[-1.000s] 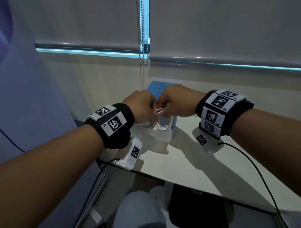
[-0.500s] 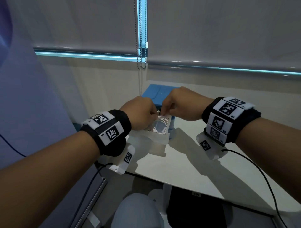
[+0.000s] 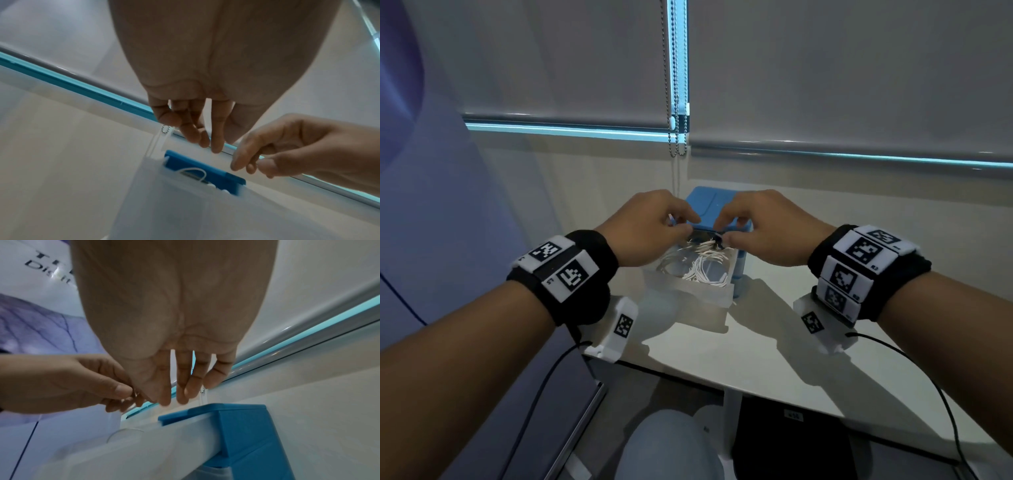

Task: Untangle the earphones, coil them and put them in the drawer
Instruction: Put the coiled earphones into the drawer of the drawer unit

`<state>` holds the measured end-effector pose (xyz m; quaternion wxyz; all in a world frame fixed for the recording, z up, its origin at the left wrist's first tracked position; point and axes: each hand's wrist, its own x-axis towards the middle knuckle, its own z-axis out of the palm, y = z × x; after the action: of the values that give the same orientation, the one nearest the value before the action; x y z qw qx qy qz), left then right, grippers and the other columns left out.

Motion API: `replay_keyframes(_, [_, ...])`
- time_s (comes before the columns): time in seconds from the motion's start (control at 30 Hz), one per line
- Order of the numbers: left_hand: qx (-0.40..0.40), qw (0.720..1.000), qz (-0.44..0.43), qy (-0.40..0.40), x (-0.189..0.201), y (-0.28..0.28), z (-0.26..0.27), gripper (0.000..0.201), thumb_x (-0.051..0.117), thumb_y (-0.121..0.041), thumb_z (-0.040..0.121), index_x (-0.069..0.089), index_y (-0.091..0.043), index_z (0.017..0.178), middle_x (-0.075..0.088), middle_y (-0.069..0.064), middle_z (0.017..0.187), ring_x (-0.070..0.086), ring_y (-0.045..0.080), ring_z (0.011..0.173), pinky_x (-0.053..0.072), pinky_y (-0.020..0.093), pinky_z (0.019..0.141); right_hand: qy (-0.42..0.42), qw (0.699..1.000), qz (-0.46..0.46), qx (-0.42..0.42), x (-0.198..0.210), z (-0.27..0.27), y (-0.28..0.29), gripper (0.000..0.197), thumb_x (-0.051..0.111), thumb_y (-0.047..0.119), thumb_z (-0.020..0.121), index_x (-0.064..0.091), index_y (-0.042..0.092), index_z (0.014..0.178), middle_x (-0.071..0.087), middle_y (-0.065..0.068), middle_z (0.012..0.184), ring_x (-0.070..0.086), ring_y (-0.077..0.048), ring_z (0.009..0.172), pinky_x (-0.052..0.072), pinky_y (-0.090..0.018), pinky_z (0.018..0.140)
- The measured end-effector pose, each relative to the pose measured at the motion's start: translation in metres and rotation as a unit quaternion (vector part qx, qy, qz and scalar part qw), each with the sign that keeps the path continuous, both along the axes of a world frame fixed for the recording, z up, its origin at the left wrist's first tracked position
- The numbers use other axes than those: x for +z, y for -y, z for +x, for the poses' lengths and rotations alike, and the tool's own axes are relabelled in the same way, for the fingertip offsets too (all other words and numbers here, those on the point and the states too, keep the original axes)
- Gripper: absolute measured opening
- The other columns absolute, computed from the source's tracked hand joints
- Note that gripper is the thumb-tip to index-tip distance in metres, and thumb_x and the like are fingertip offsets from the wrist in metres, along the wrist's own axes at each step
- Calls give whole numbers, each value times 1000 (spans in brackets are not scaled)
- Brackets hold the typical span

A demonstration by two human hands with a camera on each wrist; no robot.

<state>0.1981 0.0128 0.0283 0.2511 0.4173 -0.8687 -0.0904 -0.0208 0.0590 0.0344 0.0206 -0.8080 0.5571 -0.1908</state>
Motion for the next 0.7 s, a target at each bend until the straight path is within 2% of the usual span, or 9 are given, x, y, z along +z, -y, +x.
replay_keyframes(0.07, [-3,999,5,-42,-7,2,10,27,68,-26,96,71,-27,122,61,-1,111,60,14,103,47,30,88,47,999,-12,-8,-4,-2,-6,39,69,41,92,66,24,127,60,5,118,58,-15,106,39,-26,79])
replay_keyframes(0.13, [-18,996,25,-79,-17,2,19,38,68,-39,92,66,-30,129,58,-3,123,56,11,115,46,30,95,76,997,0,-14,-11,-2,-15,60,68,53,90,54,25,142,54,4,136,53,-15,122,38,-27,90])
replay_keyframes(0.2, [-40,991,45,-118,-31,-1,28,57,62,-58,83,61,-35,135,53,-8,134,50,4,125,40,25,102,68,997,31,-17,-22,-2,-25,86,66,65,85,37,26,155,40,4,154,39,-15,139,34,-30,107])
replay_keyframes(0.3, [-73,988,69,-118,-57,-4,39,75,62,-67,78,47,-42,146,38,-11,151,34,-3,141,28,19,112,50,995,80,-26,-40,-1,-36,115,65,79,74,10,30,163,11,7,169,14,-15,154,22,-42,123])
replay_keyframes(0.37, [-90,988,104,-77,-72,-3,43,87,64,-65,75,33,-43,154,24,-13,160,22,-3,148,20,20,117,44,993,95,-45,-50,0,-38,120,67,77,75,0,30,163,-2,8,171,3,-13,156,17,-47,126])
replay_keyframes(0.43, [-101,985,125,-66,-82,0,42,94,64,-60,74,25,-40,158,18,-14,163,17,-3,150,19,23,120,53,992,99,-63,-57,-1,-37,122,68,75,76,-3,27,163,-6,9,171,-1,-12,156,17,-48,126])
replay_keyframes(0.53, [-107,976,149,-114,-84,8,35,98,63,-52,73,23,-32,160,25,-13,162,24,-3,149,21,23,122,61,991,100,-70,-59,-4,-32,120,67,72,79,-3,24,163,-6,9,171,0,-11,156,17,-46,126])
replay_keyframes(0.63, [-91,977,149,-125,-81,14,27,104,61,-55,70,20,-28,162,28,-10,160,28,-1,146,20,10,115,77,989,94,-79,-61,-6,-25,116,69,67,81,1,21,163,-3,7,171,2,-12,157,16,-42,127])
replay_keyframes(0.7, [-70,980,140,-122,-80,17,22,106,61,-56,71,16,-29,162,26,-8,158,28,3,144,21,10,111,89,989,87,-85,-62,-7,-19,114,69,64,82,4,18,163,0,5,171,5,-14,157,16,-39,127])
